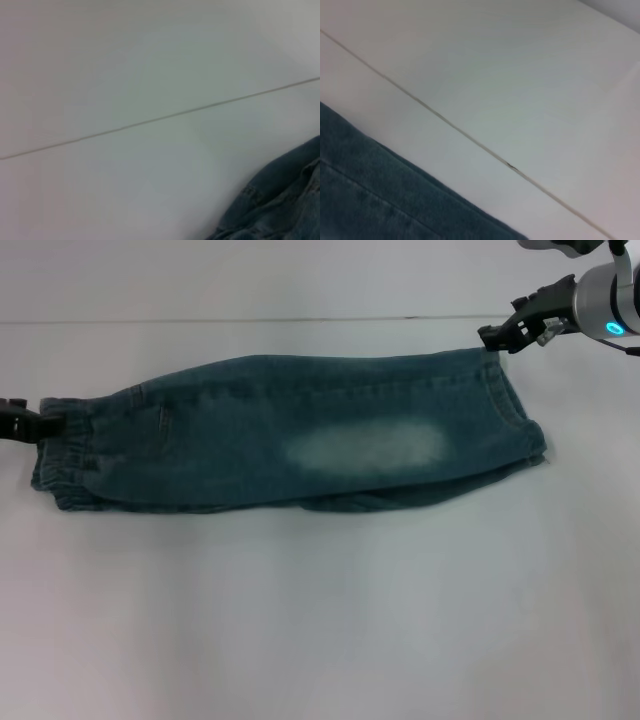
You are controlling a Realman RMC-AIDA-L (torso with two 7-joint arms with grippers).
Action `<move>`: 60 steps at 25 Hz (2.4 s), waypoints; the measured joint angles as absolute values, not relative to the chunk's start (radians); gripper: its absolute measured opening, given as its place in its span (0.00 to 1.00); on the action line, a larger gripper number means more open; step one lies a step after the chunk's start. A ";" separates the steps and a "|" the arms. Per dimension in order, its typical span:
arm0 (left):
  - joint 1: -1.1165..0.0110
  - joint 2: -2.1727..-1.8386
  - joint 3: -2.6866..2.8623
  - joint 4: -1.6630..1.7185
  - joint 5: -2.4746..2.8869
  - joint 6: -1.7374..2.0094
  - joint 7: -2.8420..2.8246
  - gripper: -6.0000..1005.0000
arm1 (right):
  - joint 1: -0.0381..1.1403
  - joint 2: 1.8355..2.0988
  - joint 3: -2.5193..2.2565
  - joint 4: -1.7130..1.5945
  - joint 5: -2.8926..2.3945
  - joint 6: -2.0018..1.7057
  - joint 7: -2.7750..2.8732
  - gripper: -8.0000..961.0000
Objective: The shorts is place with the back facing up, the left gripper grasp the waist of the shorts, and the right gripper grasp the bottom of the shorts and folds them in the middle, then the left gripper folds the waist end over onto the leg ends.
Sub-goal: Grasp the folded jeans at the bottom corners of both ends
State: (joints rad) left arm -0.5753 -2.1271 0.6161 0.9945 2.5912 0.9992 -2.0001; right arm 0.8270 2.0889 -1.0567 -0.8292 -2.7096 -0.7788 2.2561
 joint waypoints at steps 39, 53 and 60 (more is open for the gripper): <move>-0.356 -2.118 0.461 0.906 2.258 1.285 -1.484 0.83 | 0.423 2.094 -0.983 -0.601 -1.715 -1.424 1.149 0.99; -0.395 -2.135 0.462 0.852 2.235 1.287 -1.357 0.82 | 0.411 2.087 -0.974 -0.611 -1.713 -1.431 1.187 0.98; -0.418 -2.131 0.463 0.840 2.243 1.233 -1.356 0.66 | 0.409 2.089 -0.971 -0.611 -1.713 -1.432 1.191 0.98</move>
